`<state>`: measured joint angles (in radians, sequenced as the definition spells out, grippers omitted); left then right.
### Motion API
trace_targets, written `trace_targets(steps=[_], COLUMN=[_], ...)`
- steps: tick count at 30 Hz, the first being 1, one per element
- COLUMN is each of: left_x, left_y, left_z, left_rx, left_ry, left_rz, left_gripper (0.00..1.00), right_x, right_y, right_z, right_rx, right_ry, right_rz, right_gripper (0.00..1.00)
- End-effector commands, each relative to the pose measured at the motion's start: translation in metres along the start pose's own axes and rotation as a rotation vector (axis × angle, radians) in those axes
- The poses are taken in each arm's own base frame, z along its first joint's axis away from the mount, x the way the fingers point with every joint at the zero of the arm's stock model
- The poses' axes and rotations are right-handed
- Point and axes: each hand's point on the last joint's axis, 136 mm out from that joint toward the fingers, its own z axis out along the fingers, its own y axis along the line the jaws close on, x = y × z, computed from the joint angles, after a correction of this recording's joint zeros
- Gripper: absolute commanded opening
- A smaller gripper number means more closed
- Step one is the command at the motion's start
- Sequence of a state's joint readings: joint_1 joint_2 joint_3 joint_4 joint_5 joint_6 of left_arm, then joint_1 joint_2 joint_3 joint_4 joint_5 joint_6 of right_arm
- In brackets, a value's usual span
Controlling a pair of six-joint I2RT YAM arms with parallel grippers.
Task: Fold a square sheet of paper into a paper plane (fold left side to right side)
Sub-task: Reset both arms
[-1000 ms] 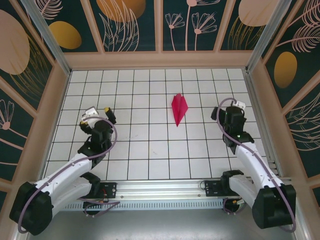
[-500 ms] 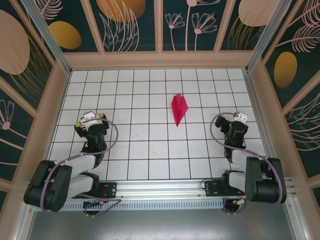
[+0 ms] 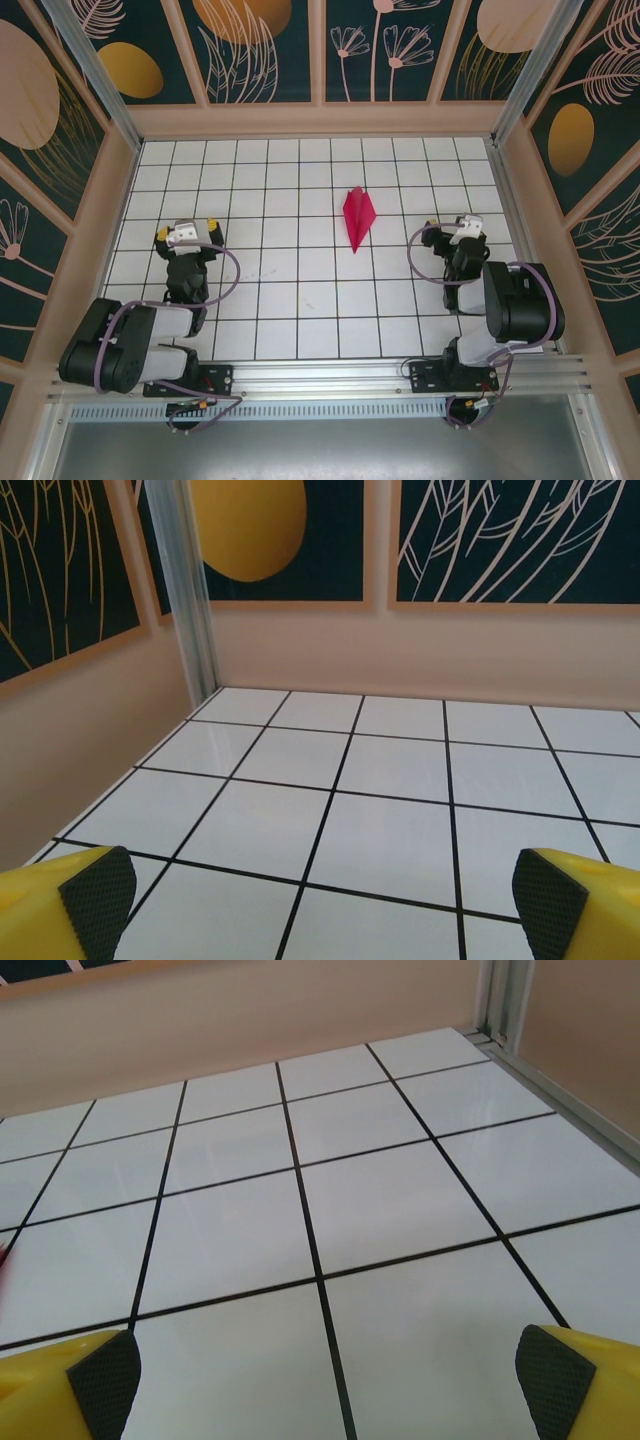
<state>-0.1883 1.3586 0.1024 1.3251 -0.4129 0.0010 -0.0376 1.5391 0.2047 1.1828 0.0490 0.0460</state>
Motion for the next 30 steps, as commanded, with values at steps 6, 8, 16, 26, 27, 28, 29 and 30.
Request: trace_targets(steps=[6, 8, 16, 26, 27, 28, 29, 30], left_x=[0.002, 0.012, 0.013, 0.013, 0.013, 0.013, 0.013, 0.013], left_y=[0.016, 0.019, 0.027, 0.027, 0.027, 0.027, 0.027, 0.027], left_z=[0.020, 0.035, 0.037, 0.036, 0.036, 0.036, 0.036, 0.036], left_rx=[-0.037, -0.053, -0.068, -0.067, -0.068, -0.068, -0.067, -0.068], left_ry=[-0.038, 0.039, 0.043, 0.041, 0.041, 0.042, 0.042, 0.043], left_rz=[-0.057, -0.073, -0.098, -0.097, -0.097, -0.097, -0.097, -0.097], left_gripper=[0.99, 0.98, 0.98, 0.99, 0.98, 0.98, 0.99, 0.99], right_x=[-0.026, -0.026, -0.025, -0.024, -0.024, -0.024, -0.024, -0.024], right_y=[0.010, 0.010, 0.017, 0.017, 0.017, 0.017, 0.017, 0.017], right_z=[0.003, 0.003, 0.004, 0.004, 0.004, 0.004, 0.004, 0.004], right_rx=[-0.044, -0.043, -0.081, -0.081, -0.082, -0.081, -0.081, -0.079], right_ry=[-0.092, -0.090, -0.080, -0.078, -0.077, -0.078, -0.078, -0.077], right_rz=[-0.015, -0.015, -0.033, -0.035, -0.035, -0.034, -0.033, -0.033], right_gripper=[0.99, 0.99, 0.99, 0.99, 0.99, 0.99, 0.99, 0.99])
